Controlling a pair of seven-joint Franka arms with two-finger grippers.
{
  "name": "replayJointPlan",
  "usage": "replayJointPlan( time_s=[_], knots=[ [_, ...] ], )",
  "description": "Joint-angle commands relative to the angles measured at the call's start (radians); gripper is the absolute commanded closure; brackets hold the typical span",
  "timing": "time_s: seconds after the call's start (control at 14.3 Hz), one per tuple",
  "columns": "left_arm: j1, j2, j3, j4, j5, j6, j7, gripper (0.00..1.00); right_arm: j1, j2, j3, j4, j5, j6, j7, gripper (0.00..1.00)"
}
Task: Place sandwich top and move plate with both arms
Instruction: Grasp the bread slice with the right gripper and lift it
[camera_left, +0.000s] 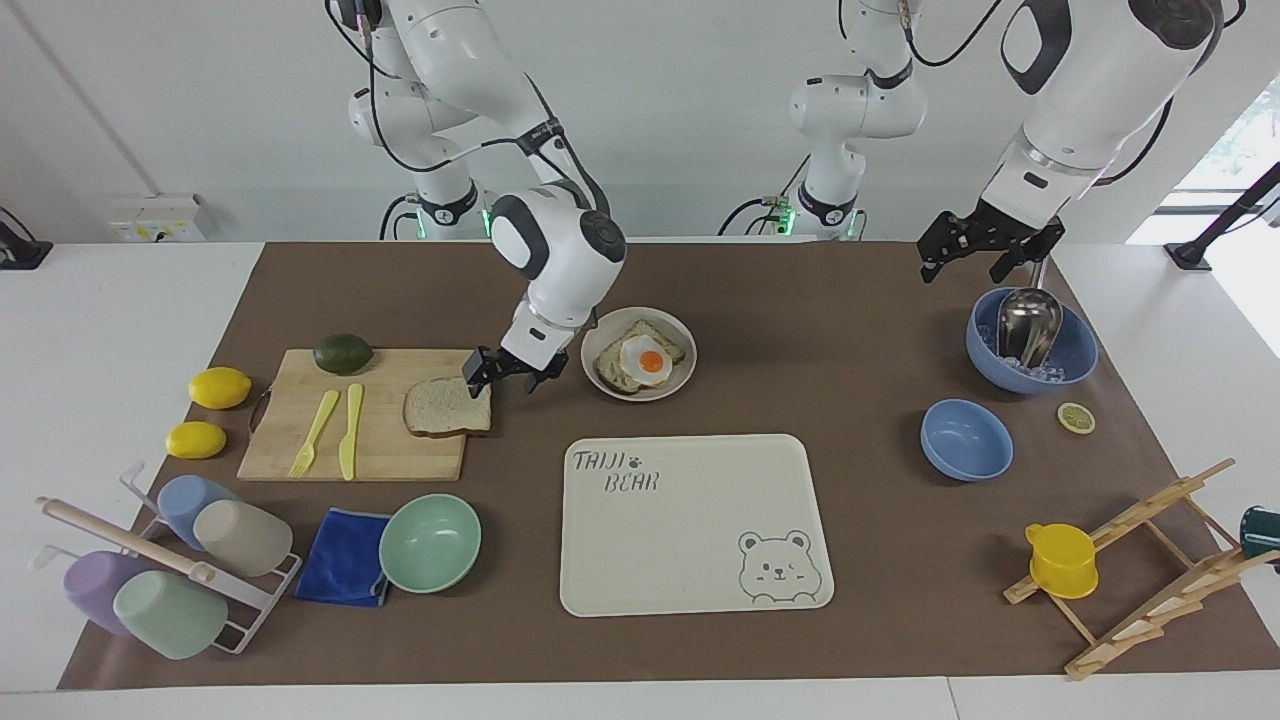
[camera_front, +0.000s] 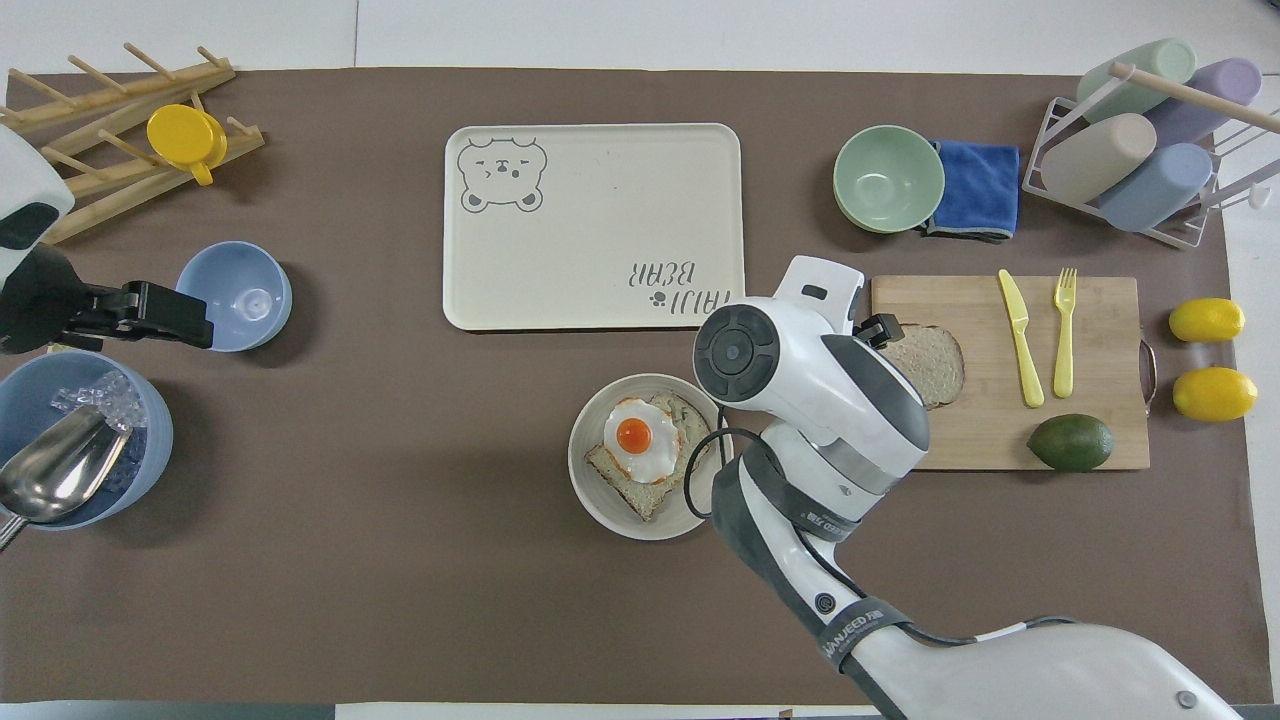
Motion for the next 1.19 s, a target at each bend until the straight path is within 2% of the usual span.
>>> replayJointPlan(
  time_s=[0.0,0.14,0.63,0.84,1.12],
  knots=[
    [0.001,-0.006,0.000,0.006,0.019,-0.010,0.000,0.00,-0.051,-0.009,-0.002,-0.066,-0.035,0.099,0.034,0.00],
    [0.001,-0.006,0.000,0.006,0.019,-0.010,0.000,0.00,-0.068,-0.012,-0.002,-0.089,-0.035,0.124,0.051,0.05],
    [0.001,-0.006,0.000,0.006,0.019,-0.010,-0.001,0.00,-0.085,-0.024,-0.002,-0.148,-0.035,0.163,0.124,0.08],
    [0.001,-0.006,0.000,0.006,0.020,-0.010,0.000,0.00,-0.088,-0.030,-0.002,-0.159,-0.035,0.160,0.123,0.20],
    [0.001,-0.006,0.000,0.006,0.020,-0.010,0.000,0.00,-0.088,-0.033,-0.002,-0.166,-0.036,0.157,0.123,0.29]
  ],
)
